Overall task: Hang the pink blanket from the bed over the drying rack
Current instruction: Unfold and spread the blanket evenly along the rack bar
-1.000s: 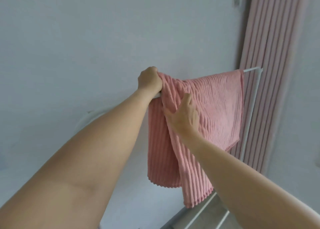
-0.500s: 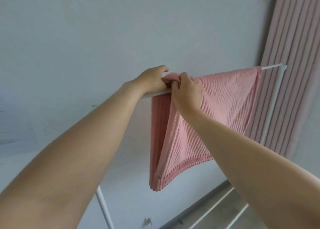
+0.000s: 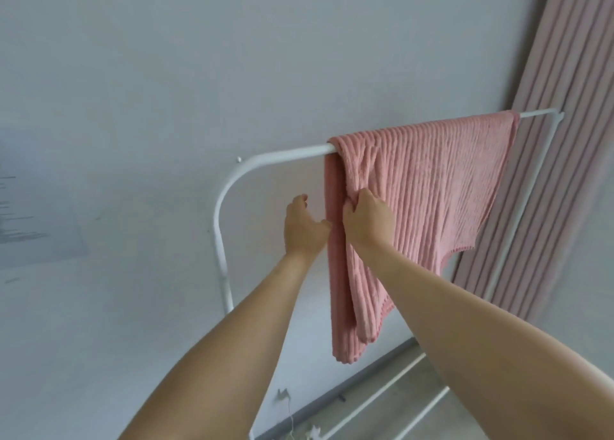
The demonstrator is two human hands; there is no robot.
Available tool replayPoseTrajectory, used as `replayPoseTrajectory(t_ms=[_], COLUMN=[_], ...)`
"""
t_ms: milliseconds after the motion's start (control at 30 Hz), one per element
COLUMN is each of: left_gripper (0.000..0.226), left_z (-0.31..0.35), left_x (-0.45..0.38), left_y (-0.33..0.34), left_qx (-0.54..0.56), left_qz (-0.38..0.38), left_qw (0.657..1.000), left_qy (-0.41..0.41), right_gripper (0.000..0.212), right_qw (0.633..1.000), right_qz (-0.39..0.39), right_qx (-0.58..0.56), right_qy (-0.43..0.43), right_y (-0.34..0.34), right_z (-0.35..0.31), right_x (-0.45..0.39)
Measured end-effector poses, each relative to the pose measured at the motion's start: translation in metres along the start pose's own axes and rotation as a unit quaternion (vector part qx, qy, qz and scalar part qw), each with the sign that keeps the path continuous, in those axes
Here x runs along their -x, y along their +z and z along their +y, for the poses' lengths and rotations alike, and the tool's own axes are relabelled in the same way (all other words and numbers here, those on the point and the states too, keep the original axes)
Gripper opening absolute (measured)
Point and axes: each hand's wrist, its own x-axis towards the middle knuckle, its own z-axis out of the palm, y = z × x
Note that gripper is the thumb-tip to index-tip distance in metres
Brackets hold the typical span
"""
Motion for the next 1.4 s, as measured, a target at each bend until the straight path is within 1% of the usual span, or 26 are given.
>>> replayPoseTrajectory(t_ms=[33, 67, 100, 133, 167, 267, 333, 367, 400, 467, 533, 567, 633, 700, 800, 833, 900, 967, 1033, 1100, 1167, 1200, 1233, 1300, 1333, 1400], left_gripper=[0.06, 0.052, 0.037, 0.023, 0.016, 0.021, 0.021, 0.018, 0.017, 0.022, 0.029, 0.029, 0.029, 0.027, 0.03, 0.03, 0.027, 0.021, 0.019, 0.018, 0.021, 0.022, 0.021, 0.018, 0.016, 0.019], left_z=[-0.007, -0.011, -0.015, -0.018, -0.021, -0.026, -0.022, -0.02, -0.021, -0.029, -0.041, -0.048, -0.059, -0.069, -0.093, -0.102, -0.119, -0.129, -0.131, -0.128, -0.123, -0.123, -0.125, -0.126, -0.127, -0.132], left_x=[-0.003, -0.004, -0.002, 0.0, 0.001, -0.001, 0.0, 0.002, 0.005, 0.011, 0.015, 0.017, 0.023, 0.032, 0.048, 0.054, 0.067, 0.079, 0.088, 0.086, 0.083, 0.081, 0.079, 0.081, 0.083, 0.089], left_y=[0.004, 0.008, 0.012, 0.016, 0.02, 0.027, 0.026, 0.025, 0.025, 0.021, 0.016, 0.013, 0.01, 0.008, 0.014, 0.02, 0.03, 0.039, 0.044, 0.04, 0.029, 0.024, 0.021, 0.015, 0.015, 0.016], left_qx=[0.015, 0.021, 0.02, 0.012, 0.011, 0.007, 0.04, 0.057, 0.066, 0.049, -0.004, -0.031, -0.073, -0.099, -0.136, -0.152, -0.16, -0.128, -0.102, -0.089, -0.075, -0.072, -0.08, -0.099, -0.117, -0.154], left_qz=[-0.079, -0.138, -0.17, -0.176, -0.166, -0.069, -0.031, -0.036, -0.059, -0.124, -0.163, -0.167, -0.176, -0.211, -0.28, -0.291, -0.285, -0.287, -0.3, -0.256, -0.195, -0.18, -0.185, -0.228, -0.246, -0.259], left_qw=[0.996, 0.989, 0.985, 0.984, 0.986, 0.997, 0.998, 0.997, 0.996, 0.991, 0.984, 0.982, 0.978, 0.969, 0.944, 0.938, 0.935, 0.936, 0.936, 0.949, 0.958, 0.961, 0.963, 0.957, 0.953, 0.947], left_qy=[-0.031, -0.039, -0.037, -0.03, -0.019, 0.015, 0.028, 0.023, 0.011, -0.027, -0.07, -0.08, -0.08, -0.081, -0.106, -0.111, -0.135, -0.16, -0.155, -0.163, -0.198, -0.198, -0.179, -0.147, -0.135, -0.109], right_gripper=[0.022, 0.023, 0.025, 0.027, 0.029, 0.031, 0.03, 0.028, 0.024, 0.015, 0.032, 0.038, 0.031, 0.024, 0.018, 0.018, 0.02, 0.024, 0.034, 0.041, 0.04, 0.038, 0.036, 0.032, 0.031, 0.037], right_qw=[1.0, 1.0, 0.999, 0.999, 0.999, 1.0, 0.999, 0.998, 0.998, 0.998, 0.995, 0.988, 0.974, 0.971, 0.976, 0.976, 0.973, 0.965, 0.956, 0.945, 0.938, 0.935, 0.931, 0.923, 0.918, 0.911], right_qz=[0.006, 0.013, 0.021, 0.023, 0.018, -0.022, -0.044, -0.052, -0.054, -0.049, -0.068, -0.094, -0.154, -0.179, -0.163, -0.162, -0.177, -0.211, -0.243, -0.268, -0.291, -0.299, -0.307, -0.323, -0.328, -0.326], right_qx=[-0.008, -0.017, -0.029, -0.035, -0.032, -0.006, -0.005, -0.009, -0.012, 0.007, 0.063, 0.097, 0.123, 0.076, 0.046, 0.044, 0.035, 0.027, 0.004, -0.018, -0.011, -0.002, 0.011, 0.008, -0.015, -0.065], right_qy=[-0.003, -0.008, -0.01, -0.008, -0.007, -0.017, -0.016, -0.02, -0.027, -0.025, 0.035, 0.072, 0.113, 0.136, 0.137, 0.139, 0.144, 0.151, 0.166, 0.184, 0.185, 0.19, 0.198, 0.21, 0.22, 0.243], right_y=[0.002, 0.003, 0.004, 0.005, 0.007, 0.019, 0.026, 0.027, 0.028, 0.031, 0.037, 0.043, 0.054, 0.062, 0.067, 0.067, 0.068, 0.071, 0.071, 0.07, 0.069, 0.07, 0.071, 0.072, 0.073, 0.073], right_z=[0.003, 0.005, 0.007, 0.009, 0.013, 0.027, 0.031, 0.03, 0.029, 0.029, 0.036, 0.042, 0.052, 0.055, 0.053, 0.052, 0.052, 0.049, 0.045, 0.045, 0.048, 0.052, 0.055, 0.054, 0.051, 0.042], right_x=[0.002, 0.006, 0.01, 0.017, 0.025, 0.051, 0.062, 0.065, 0.068, 0.073, 0.082, 0.087, 0.1, 0.111, 0.128, 0.135, 0.15, 0.164, 0.17, 0.171, 0.173, 0.176, 0.178, 0.179, 0.177, 0.171])
